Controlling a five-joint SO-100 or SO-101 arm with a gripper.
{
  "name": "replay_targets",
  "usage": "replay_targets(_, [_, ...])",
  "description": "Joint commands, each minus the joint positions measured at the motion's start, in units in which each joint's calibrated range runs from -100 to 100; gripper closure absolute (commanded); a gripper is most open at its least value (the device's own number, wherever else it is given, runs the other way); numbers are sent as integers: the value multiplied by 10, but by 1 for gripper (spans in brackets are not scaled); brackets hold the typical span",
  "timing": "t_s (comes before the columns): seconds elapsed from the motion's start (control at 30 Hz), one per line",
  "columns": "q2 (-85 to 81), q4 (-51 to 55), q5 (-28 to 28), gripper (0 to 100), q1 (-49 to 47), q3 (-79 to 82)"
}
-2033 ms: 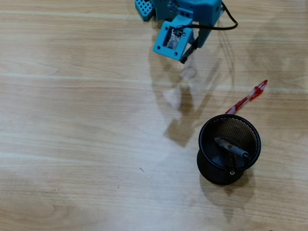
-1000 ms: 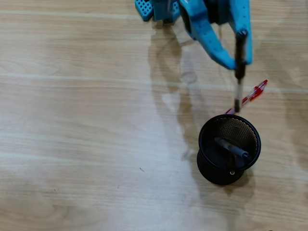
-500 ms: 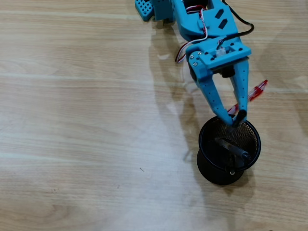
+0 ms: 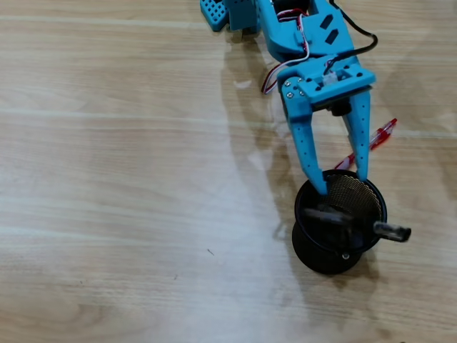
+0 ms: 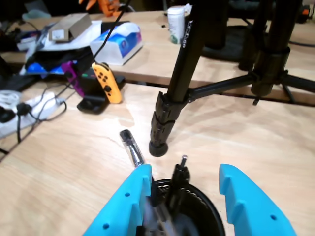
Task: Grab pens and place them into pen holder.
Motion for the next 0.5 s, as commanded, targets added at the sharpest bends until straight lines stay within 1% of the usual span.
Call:
replay_targets(0.0, [-10, -4, 21, 84, -3, -4])
replay_targets(0.1, [-28, 0, 28, 85, -8, -2])
replay_targets(0.23, [-68, 82, 84, 97, -16, -14])
replay_targets(0.27, [-82, 113, 99, 98, -18, -19])
replay_targets(0.37, [-117, 215, 151, 97, -30, -35])
replay_targets(0.47, [-144, 298, 223, 97, -52, -56])
